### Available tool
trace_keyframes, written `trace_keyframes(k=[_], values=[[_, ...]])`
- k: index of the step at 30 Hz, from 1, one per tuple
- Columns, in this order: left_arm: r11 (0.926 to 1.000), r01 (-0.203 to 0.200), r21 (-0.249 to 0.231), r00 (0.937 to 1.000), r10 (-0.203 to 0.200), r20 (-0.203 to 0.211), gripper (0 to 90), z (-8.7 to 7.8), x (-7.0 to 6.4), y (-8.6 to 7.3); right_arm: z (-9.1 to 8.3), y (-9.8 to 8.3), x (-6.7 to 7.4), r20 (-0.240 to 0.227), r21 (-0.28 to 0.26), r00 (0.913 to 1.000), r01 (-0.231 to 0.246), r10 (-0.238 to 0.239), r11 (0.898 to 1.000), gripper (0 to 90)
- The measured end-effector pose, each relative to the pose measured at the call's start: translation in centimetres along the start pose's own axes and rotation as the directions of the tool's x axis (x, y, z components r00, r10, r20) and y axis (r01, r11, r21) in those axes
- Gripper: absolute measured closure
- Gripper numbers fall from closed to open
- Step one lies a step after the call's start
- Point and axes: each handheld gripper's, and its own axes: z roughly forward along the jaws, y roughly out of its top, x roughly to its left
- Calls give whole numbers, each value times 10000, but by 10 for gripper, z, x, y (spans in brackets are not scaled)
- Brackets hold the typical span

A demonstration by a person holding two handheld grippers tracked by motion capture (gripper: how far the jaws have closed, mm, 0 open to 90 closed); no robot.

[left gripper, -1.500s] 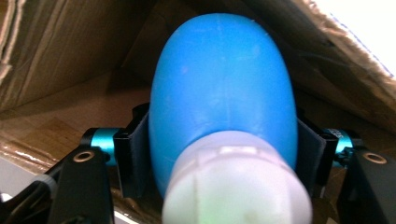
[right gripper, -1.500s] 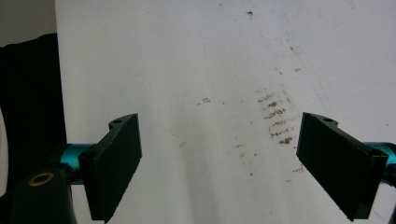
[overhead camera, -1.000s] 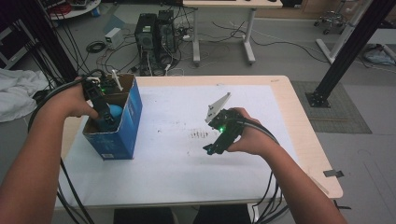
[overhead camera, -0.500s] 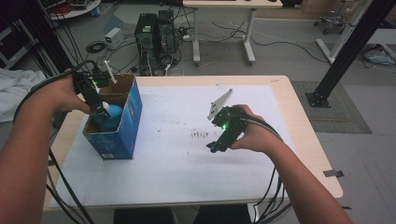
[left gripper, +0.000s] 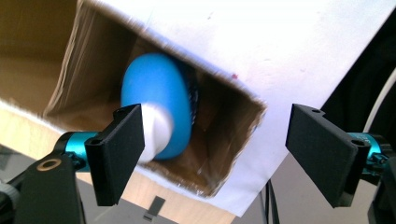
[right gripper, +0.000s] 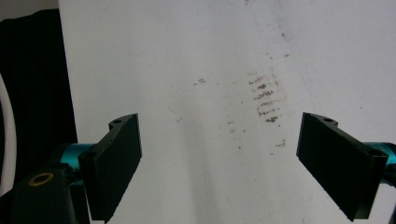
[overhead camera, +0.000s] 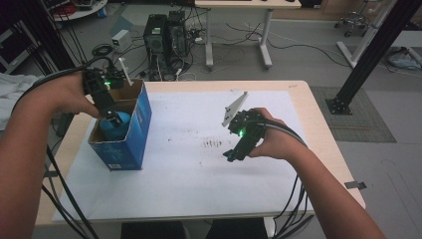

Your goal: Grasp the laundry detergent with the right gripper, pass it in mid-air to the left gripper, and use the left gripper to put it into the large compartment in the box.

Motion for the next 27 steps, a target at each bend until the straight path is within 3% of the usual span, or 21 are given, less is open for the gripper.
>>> trace_keyframes(k=[3, 7, 9, 10, 14, 16, 17, 21, 27], values=[[9981, -613, -10, 9981, 613, 64, 192, -2, -10, 13, -5, 2, 0, 50, 126, 10000, -21, 20, 9999, 132], [9908, -1349, -78, 9906, 1351, 195, 191, -1, -24, 31, -7, 2, -2, 18, 655, 10000, 50, -52, 9978, 132], [9836, -1804, -28, 9834, 1804, 209, 170, 2, -31, 41, -6, 1, -4, -38, 896, 10000, -19, 22, 9960, 132], [9836, -1804, -28, 9834, 1804, 209, 168, 2, -31, 41, -6, 1, -4, -38, 896, 10000, -19, 22, 9960, 132], [9683, -2497, 112, 9674, 2490, 455, 167, 13, -44, 61, -5, -2, -8, -114, 1150, 9999, -101, 115, 9933, 132], [9668, -2554, 93, 9659, 2547, 473, 160, 16, -47, 64, -4, -3, -9, -120, 1221, 9998, -113, 129, 9925, 132], [9594, -2814, 218, 9592, 2805, 347, 160, 22, -51, 71, -3, -3, -10, -136, 1293, 9999, -81, 100, 9916, 132], [9478, -3178, 265, 9472, 3161, 541, 158, 30, -57, 78, 0, -6, -12, -149, 1546, 9998, -86, 111, 9879, 132], [9380, -3430, 497, 9384, 3397, 638, 119, 43, -61, 89, 4, -8, -16, -239, 1992, 9996, -71, 121, 9799, 132]])
